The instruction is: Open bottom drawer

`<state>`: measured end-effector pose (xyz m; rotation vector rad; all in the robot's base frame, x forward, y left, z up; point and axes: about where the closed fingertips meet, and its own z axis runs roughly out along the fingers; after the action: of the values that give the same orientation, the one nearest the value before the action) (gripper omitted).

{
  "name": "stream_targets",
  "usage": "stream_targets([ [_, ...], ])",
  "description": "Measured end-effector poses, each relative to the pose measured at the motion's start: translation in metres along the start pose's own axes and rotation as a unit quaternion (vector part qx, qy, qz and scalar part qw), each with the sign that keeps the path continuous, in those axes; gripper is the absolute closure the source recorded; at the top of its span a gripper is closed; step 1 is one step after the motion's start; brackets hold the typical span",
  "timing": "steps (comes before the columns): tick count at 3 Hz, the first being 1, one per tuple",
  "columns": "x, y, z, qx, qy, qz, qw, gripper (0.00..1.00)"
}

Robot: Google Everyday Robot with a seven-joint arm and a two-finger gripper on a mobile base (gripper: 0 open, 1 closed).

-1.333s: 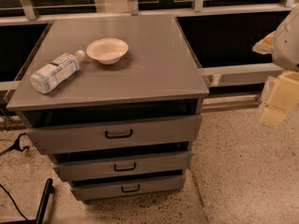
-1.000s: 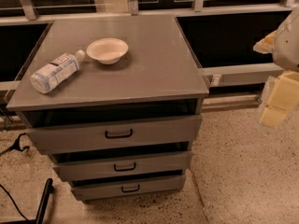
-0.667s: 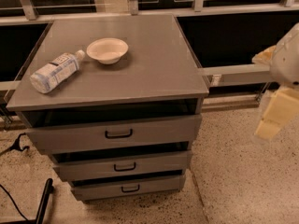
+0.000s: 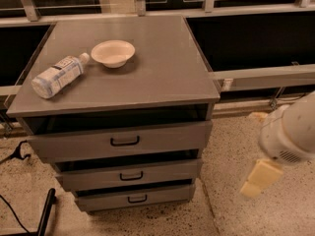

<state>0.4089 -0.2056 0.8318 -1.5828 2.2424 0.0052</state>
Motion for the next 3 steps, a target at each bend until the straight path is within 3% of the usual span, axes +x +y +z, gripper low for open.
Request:
stream_targets([
  [1, 0.01, 0.011, 0.028, 0.003, 0.002, 0.003, 1.0, 0.0],
  [3, 0.015, 0.011, 0.042, -0.002, 0.013, 0.006, 0.9999, 0.0],
])
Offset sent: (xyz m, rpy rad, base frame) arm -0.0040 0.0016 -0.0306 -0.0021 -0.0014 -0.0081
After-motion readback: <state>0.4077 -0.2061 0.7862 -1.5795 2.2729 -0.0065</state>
